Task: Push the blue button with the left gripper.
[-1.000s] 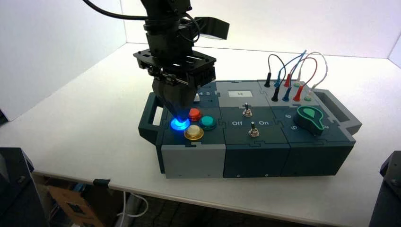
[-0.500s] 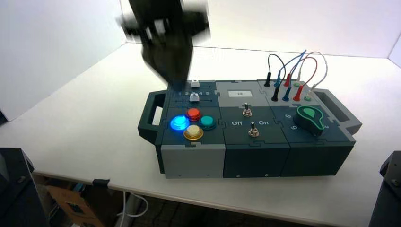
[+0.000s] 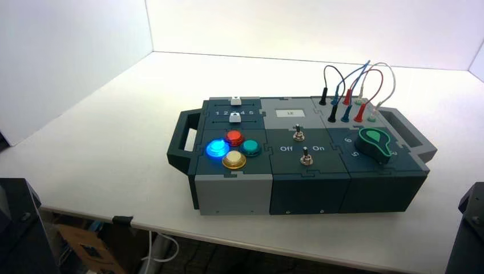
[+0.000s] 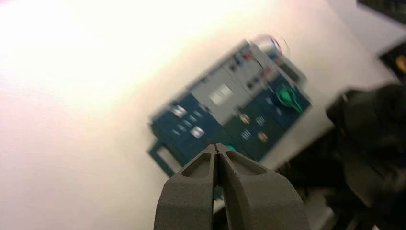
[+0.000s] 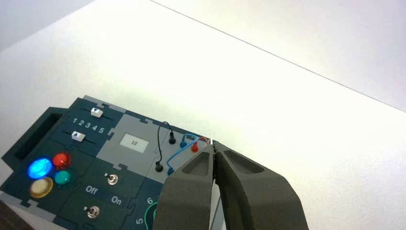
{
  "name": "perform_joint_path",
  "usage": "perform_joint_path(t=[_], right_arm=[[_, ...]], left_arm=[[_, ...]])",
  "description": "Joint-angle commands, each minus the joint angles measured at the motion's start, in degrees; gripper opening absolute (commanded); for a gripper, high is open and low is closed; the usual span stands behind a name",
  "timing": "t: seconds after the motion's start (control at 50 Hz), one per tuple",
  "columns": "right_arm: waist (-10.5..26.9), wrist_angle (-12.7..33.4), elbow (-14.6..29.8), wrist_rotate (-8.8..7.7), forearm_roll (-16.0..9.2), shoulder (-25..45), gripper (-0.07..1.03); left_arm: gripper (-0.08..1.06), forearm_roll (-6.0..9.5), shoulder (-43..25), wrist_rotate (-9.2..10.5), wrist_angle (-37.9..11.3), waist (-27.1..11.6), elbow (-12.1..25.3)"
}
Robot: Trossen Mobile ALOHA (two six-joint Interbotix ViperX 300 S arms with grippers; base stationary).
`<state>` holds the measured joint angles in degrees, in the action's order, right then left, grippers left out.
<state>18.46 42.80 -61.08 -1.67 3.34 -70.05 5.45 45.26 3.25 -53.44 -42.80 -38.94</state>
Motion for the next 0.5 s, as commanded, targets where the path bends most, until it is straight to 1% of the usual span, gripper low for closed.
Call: perform_joint_path(t=[0.02, 0.08, 0.14, 0.34, 0.42, 0.5], right_arm=[[-0.4, -0.3, 1.1, 0.35, -0.5, 0.8, -0.02], [-0.3, -0.3, 1.2, 0.35, -1.1, 0.8, -0.02], [-0.3, -0.1, 1.2, 0.26, -1.6, 0.8, -0.02], [-0.3, -0.1, 1.5, 0.09, -1.9, 2.1, -0.02], [-0.3, -0.1, 1.7, 0.18, -1.9, 2.5, -0.02], [-0.3, -0.2, 1.8, 0.09, -1.7, 2.6, -0.02]], left_arm=[[-0.03, -1.85, 5.3, 0.44, -0.2, 3.7, -0.7], [-0.03, -2.72, 7.6, 0.44, -0.5, 5.5, -1.6], [-0.03, -3.08, 10.2, 0.44, -1.0, 8.0, -2.6], [-0.03, -3.16, 15.0, 0.26, -1.6, 14.4, -5.0], [-0.03, -3.16, 16.7, 0.26, -1.1, 15.7, -6.2], [-0.03, -3.16, 17.7, 0.18, -0.4, 16.2, -7.1]])
